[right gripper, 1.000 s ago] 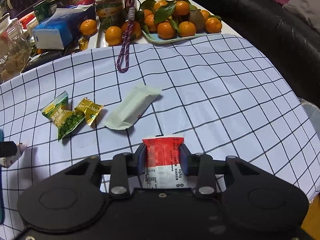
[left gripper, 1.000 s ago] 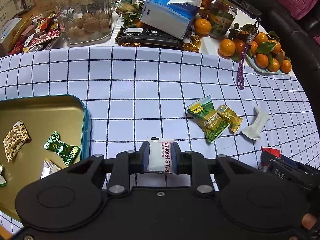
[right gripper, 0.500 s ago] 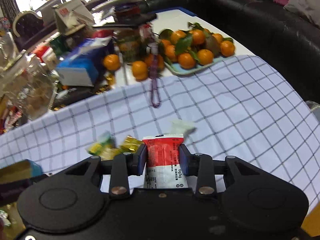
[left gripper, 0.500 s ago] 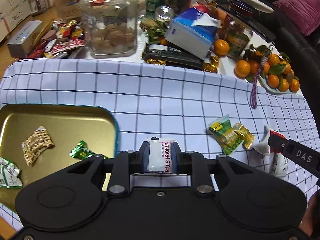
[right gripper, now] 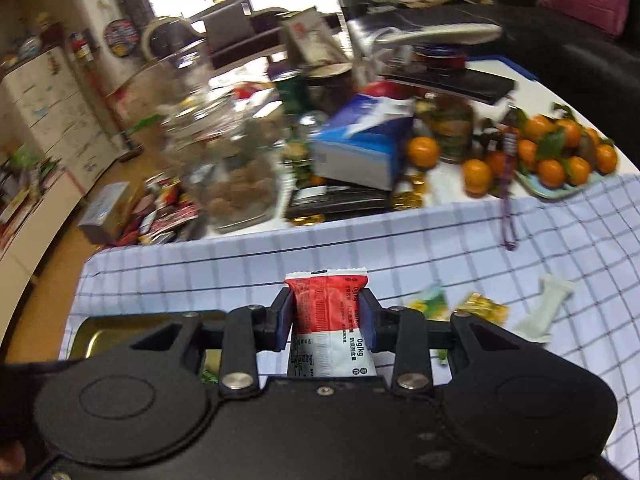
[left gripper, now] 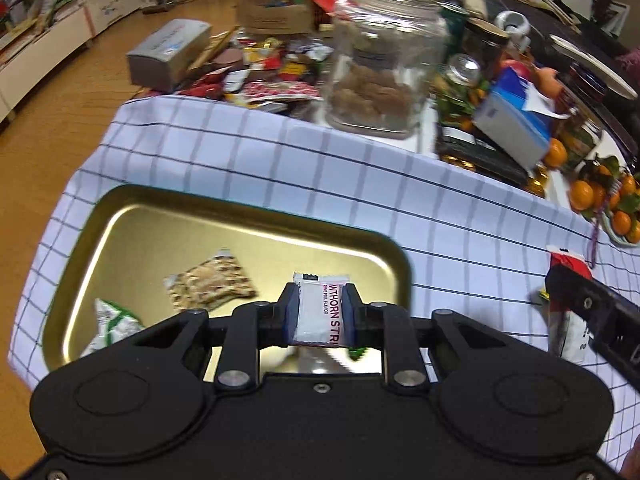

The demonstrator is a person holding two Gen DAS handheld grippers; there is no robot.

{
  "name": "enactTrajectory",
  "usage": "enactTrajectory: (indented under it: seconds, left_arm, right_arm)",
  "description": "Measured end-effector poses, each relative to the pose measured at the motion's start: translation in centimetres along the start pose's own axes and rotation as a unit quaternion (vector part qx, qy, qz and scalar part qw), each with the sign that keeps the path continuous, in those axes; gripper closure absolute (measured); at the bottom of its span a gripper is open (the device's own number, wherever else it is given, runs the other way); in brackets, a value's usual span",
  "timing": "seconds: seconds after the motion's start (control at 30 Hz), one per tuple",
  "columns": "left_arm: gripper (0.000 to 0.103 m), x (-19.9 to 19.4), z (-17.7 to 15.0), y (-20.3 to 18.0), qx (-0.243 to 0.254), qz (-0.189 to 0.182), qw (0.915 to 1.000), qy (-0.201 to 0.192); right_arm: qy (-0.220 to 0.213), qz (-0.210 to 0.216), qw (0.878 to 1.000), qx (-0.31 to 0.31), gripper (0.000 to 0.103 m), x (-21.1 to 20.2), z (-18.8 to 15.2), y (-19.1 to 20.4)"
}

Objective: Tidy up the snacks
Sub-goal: 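Open the left tool to drop the Hawthorn Strip packet into the tin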

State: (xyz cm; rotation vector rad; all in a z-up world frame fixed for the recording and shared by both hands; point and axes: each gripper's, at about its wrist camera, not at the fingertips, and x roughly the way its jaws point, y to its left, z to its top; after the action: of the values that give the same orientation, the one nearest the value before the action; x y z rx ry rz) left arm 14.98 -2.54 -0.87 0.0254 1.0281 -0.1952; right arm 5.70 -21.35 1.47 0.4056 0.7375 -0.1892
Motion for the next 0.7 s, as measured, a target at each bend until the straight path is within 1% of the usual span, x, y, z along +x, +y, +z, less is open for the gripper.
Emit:
enactTrajectory:
  seconds: [0.13,0.23,0.33,0.53,0.7]
  left_arm:
    - [0.073,-0.1,0.0,2.6,-0.022,0.014,0.9997,-0.001]
    - [0.073,-0.3,0.2,4.1,-0.038,0.016,0.9991,-0.003]
    - [0.073,-0.5,0.4,5.5,-0.058,0.018,0.9981,-0.006]
    - [0.073,-0.5,0.9,8.3,-0.118,0.027,0.9927,-0.004]
    - [0.072,-0.6,1.1,9.2,-0.138,0.045,0.9893,-0.014]
  right_arm:
    - [0.007,0.031,0.999,-0.039,0.067,0.4,-1.1,2.7]
    - [0.015,0.054,0.997,-0.059,0.067,0.6,-2.1,4.1]
    - [0.017,0.065,0.995,-0.075,0.067,0.7,-2.8,5.1]
    - [0.027,0.079,0.994,-0.076,0.067,1.0,-3.1,5.6]
    - [0.031,0.088,0.993,-0.067,0.066,1.4,-3.0,6.2]
